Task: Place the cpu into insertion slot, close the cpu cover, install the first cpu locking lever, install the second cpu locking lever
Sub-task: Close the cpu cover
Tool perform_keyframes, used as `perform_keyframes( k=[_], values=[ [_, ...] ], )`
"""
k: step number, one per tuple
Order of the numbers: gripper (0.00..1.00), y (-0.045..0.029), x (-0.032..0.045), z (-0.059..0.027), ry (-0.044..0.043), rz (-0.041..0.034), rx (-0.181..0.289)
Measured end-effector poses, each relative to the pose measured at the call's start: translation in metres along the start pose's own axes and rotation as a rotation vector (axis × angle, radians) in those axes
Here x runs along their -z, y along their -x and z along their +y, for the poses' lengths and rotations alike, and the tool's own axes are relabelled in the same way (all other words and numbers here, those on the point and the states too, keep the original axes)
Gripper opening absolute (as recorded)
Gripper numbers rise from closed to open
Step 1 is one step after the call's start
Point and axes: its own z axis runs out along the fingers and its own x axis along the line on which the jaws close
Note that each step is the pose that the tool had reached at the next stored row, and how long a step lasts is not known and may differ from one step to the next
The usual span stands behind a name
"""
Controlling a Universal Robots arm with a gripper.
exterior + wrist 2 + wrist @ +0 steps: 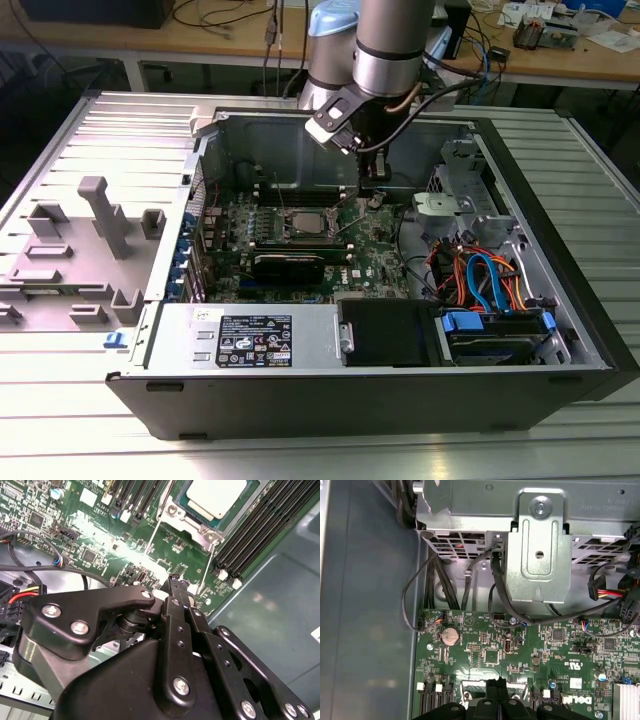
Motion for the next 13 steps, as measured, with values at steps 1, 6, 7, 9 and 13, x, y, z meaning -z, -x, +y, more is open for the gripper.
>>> perform_keyframes(
  k=[1, 6, 7, 9, 13],
  values=[
    [0.11, 0.0, 0.0, 0.0009, 0.0, -0.0001, 0.0],
    [0.11, -0.0001, 0.0, 0.0027, 0.0, -0.0001, 0.0],
    [0.11, -0.0002, -0.0001, 0.0031, 0.0, -0.0001, 0.0],
    [0.11, -0.0003, 0.0, 0.0032, 0.0, -0.0001, 0.0],
    [0.11, -0.0003, -0.0001, 0.0032, 0.0, -0.0001, 0.0]
  ],
)
